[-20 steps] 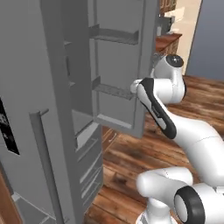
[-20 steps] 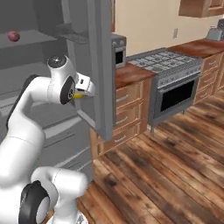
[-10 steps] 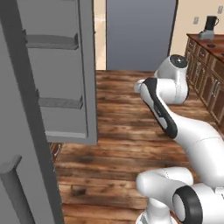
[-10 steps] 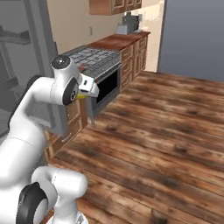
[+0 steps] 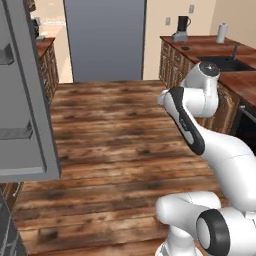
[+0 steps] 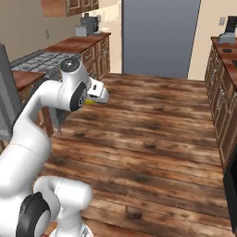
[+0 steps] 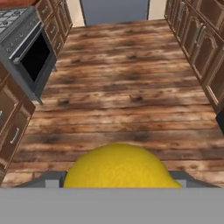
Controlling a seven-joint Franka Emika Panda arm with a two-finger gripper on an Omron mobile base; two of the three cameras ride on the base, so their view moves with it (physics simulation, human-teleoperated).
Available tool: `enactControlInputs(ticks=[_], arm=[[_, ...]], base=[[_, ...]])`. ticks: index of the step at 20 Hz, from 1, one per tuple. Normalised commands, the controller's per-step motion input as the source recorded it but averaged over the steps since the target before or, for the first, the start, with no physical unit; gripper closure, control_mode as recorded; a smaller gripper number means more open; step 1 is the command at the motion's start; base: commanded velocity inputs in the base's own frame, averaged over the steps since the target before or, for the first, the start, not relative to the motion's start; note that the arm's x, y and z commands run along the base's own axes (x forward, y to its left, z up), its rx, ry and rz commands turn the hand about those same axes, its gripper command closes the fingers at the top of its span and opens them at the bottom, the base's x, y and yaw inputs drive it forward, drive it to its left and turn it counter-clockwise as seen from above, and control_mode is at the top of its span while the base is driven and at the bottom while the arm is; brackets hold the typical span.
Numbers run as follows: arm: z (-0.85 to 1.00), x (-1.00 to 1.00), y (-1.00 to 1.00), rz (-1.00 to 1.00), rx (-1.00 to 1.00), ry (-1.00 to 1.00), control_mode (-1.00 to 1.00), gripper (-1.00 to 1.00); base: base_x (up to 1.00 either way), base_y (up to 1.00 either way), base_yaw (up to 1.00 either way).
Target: Grab the lemon and onion from the fridge, place them in the blender, close the lid, and turn on the blender to create a marinade.
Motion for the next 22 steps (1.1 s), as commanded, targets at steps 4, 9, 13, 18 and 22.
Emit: enactControlInputs(ticks=[4, 9, 13, 18, 22], arm=[[0.00, 0.00, 0.00, 0.00, 0.00, 0.00, 1.00, 1.00], [0.00, 0.00, 0.00, 0.00, 0.00, 0.00, 1.00, 1.00], [0.00, 0.00, 0.00, 0.00, 0.00, 0.00, 1.00, 1.00], [0.00, 0.00, 0.00, 0.00, 0.00, 0.00, 1.00, 1.00], [0.00, 0.00, 0.00, 0.00, 0.00, 0.00, 1.00, 1.00]], base=[[0.41, -0.40, -0.25], [0.91, -0.07, -0.10], [1.00, -0.11, -0.07], [1.00, -0.16, -0.08], [1.00, -0.18, -0.09]])
